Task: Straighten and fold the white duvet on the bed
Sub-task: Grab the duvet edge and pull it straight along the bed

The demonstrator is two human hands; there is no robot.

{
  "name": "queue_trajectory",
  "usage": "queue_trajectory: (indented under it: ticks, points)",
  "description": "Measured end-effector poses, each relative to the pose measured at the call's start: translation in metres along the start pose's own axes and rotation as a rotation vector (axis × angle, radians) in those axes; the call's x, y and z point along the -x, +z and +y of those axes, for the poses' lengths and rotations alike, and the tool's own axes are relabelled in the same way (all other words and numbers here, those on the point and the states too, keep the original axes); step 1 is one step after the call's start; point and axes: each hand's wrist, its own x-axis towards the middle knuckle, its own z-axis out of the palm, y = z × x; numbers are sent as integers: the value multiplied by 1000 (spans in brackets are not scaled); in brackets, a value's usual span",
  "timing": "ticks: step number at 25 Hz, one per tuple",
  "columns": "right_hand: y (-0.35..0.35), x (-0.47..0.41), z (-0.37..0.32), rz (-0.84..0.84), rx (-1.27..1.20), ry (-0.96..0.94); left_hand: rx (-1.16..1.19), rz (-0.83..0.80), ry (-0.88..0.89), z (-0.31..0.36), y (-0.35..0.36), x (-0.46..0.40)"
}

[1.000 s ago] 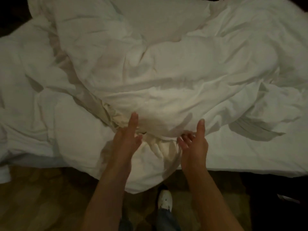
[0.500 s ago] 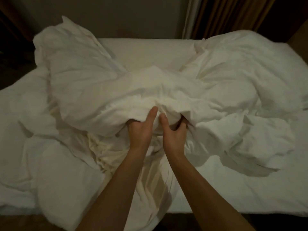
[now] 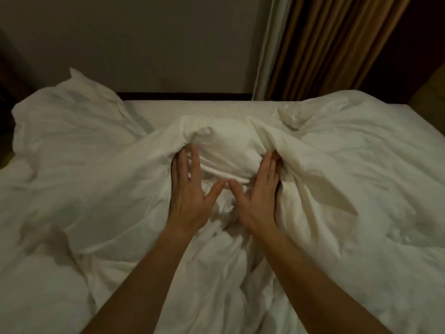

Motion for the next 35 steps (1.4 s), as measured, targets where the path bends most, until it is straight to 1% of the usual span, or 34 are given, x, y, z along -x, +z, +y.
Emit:
queue_trajectory:
  ticks: [2, 4, 8, 11, 15, 18, 21, 23, 24, 25, 27, 29, 32, 35]
  points:
    - [15, -31, 14, -16, 1, -13, 58, -63, -38, -22, 18, -37]
    - [28, -58, 32, -49, 4, 10, 70, -121, -65, -46, 37, -70]
    - [54, -115, 71, -119, 40, 71, -22, -216, -86, -81, 83, -124]
    - [77, -154, 101, -156, 84, 93, -28, -249, -133, -97, 121, -157]
    - [117, -193, 150, -232, 111, 160, -4, -342, -174, -136, 183, -185]
    - [142, -211, 183, -291, 129, 235, -33, -459, -246, -157, 226, -202]
    - [156, -221, 199, -331, 144, 269, -48, -544, -317, -164, 245, -214]
    - [154, -221, 192, -351, 133, 277, -3, -568, -344, -158, 237, -213]
    - [148, -218, 185, -357, 113, 279, 74, -591, -371, -151, 226, -208]
    - [140, -212, 175, -349, 64, 273, 182, -592, -401, -140, 212, -201]
    - [112, -189, 149, -325, -108, 276, 372, -575, -455, -113, 180, -178]
    - [73, -150, 119, -319, -214, 278, 442, -569, -441, -81, 141, -144]
    - [17, -77, 87, -340, -173, 290, 544, -452, -415, -35, 83, -79]
    - [-33, -2, 77, -322, -221, 294, 625, -335, -430, 11, 39, -12]
